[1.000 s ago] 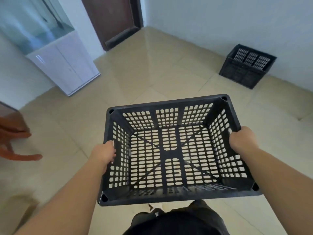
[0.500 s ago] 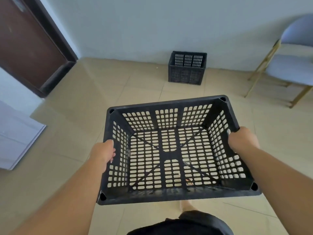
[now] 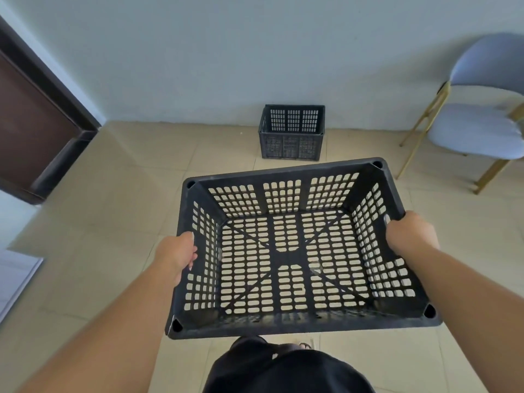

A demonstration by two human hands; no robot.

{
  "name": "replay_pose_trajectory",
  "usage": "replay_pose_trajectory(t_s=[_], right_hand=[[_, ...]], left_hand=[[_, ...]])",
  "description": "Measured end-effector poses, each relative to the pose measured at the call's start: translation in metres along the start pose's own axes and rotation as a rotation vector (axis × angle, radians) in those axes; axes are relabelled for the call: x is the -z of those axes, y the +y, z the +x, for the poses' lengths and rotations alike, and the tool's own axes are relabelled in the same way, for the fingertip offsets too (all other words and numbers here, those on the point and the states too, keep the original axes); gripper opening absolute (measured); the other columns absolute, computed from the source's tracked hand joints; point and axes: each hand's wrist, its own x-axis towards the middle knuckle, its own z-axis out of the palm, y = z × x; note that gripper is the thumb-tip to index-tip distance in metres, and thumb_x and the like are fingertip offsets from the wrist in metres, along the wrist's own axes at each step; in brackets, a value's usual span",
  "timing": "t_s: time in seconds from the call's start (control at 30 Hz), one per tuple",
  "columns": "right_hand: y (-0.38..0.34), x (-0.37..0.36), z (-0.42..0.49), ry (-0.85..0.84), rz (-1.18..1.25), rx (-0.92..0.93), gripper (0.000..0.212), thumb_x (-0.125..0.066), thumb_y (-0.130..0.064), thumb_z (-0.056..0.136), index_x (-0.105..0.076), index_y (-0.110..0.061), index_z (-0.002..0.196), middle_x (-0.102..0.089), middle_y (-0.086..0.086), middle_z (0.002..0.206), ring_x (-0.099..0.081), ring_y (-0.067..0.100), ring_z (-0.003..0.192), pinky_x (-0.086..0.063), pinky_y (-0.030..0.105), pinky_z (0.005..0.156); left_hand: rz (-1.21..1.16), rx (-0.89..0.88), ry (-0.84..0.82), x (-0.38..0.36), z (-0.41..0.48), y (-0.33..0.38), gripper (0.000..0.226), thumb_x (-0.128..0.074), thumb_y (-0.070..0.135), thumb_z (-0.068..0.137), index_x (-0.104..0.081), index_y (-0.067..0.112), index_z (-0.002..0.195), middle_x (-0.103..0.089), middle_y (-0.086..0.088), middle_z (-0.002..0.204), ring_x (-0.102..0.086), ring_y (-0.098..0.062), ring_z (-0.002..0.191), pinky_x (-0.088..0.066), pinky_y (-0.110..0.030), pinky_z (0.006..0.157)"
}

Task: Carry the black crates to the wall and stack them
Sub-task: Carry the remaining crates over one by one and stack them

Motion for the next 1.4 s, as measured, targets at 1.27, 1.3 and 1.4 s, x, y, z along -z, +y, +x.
replay_pose_trajectory(t_s=[1.27,1.3,1.4], right_hand=[[-0.386,0.020,0.527,0.063,0.080,-0.119,0.035,-0.051,-0.022,0.099,-0.058,0.002,0.123,-0.060,0.015,0.098,-0.057,0.034,0.081,-0.045,0.034,0.067],[-0.397,0.019,0.540,0.060,0.080,-0.114,0.034,-0.051,-0.023,0.099,-0.058,0.001,0.122,-0.061,0.015,0.099,-0.058,0.035,0.082,-0.046,0.035,0.067],[-0.434,0.013,0.576,0.058,0.088,-0.112,0.033,-0.051,-0.023,0.099,-0.058,-0.002,0.123,-0.065,0.017,0.105,-0.062,0.036,0.086,-0.051,0.039,0.072]], left_hand=[[0.154,-0.125,-0.063,-0.253,0.395,0.538,0.037,-0.045,0.030,0.106,-0.065,0.001,0.117,-0.068,-0.008,0.093,-0.062,-0.019,0.079,-0.040,-0.029,0.060],[0.149,-0.125,-0.064,-0.258,0.405,0.549,0.037,-0.045,0.030,0.106,-0.064,0.001,0.118,-0.067,-0.008,0.093,-0.061,-0.018,0.080,-0.039,-0.029,0.060],[0.133,-0.106,-0.076,-0.271,0.441,0.578,0.037,-0.045,0.031,0.106,-0.064,0.002,0.118,-0.067,-0.009,0.093,-0.061,-0.018,0.079,-0.040,-0.029,0.060]])
